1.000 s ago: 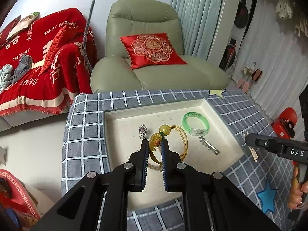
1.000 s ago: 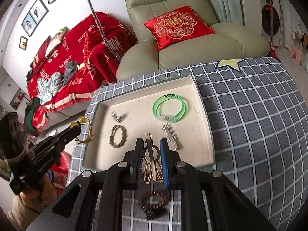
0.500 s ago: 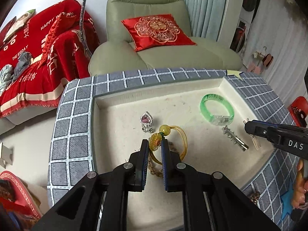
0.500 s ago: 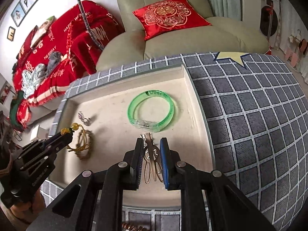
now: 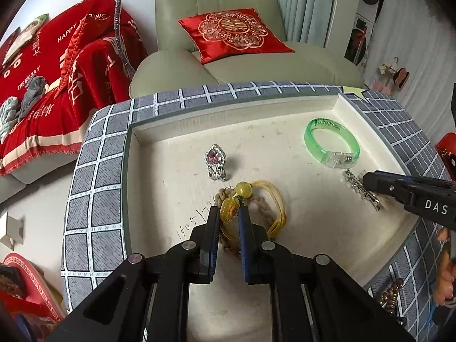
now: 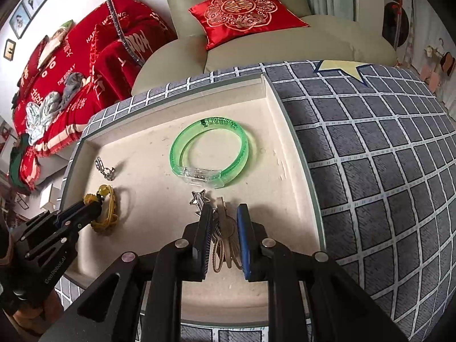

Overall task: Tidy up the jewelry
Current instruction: 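Carry the yellow bracelet and tan hair clip into the tray while both tools open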

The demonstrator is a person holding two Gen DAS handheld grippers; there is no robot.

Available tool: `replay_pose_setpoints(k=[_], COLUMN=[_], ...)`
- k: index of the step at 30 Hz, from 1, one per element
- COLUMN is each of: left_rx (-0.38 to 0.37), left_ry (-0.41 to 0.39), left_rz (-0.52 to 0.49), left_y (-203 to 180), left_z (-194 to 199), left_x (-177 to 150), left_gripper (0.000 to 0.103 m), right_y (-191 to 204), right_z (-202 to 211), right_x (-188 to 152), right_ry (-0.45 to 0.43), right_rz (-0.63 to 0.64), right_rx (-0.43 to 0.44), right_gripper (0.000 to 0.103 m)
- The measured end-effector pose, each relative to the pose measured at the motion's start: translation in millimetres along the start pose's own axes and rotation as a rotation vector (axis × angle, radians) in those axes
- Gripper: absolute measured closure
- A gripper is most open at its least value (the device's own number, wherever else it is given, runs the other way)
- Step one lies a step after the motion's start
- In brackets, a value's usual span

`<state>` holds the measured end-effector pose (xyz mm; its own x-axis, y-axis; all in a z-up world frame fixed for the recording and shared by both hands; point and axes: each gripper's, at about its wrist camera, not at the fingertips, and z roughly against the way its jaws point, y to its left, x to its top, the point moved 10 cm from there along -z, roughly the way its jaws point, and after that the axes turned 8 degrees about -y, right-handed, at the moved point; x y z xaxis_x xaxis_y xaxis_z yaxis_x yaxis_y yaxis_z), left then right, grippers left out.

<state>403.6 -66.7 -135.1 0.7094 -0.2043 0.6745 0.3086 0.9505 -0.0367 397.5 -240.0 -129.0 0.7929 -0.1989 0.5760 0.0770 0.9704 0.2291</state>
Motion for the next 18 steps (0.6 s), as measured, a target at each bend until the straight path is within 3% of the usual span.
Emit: replay_pose_setpoints(k=[3, 4, 9, 18], left_rx=[0.008, 0.01, 0.012, 0.021], left_ry=[0.002, 0.002, 0.0, -0.004], left_rz=[-0.003, -0.004, -0.005, -0.005], left_y=[0.0, -0.1, -0.6, 0.3], left_z=[-0.9, -0.8, 0.4, 1.2], left_x=[-0.9, -0.8, -1.4, -2.1], left_gripper=[0.074, 0.074, 0.074, 0.074], right_y=[2.5, 2.9, 11.1, 20.8], right_z=[0.0, -0.4, 3.8, 35.0], right_x=[-0.7, -1.4, 0.7, 5.1], right_ry=[0.003, 0.007, -0.017, -0.081], right_rz=[0.005, 0.006, 0.024, -0.002], right_rx=[0.013, 0.013, 0.022, 0.067], right_gripper=[0.08, 0.067, 0.041, 0.038])
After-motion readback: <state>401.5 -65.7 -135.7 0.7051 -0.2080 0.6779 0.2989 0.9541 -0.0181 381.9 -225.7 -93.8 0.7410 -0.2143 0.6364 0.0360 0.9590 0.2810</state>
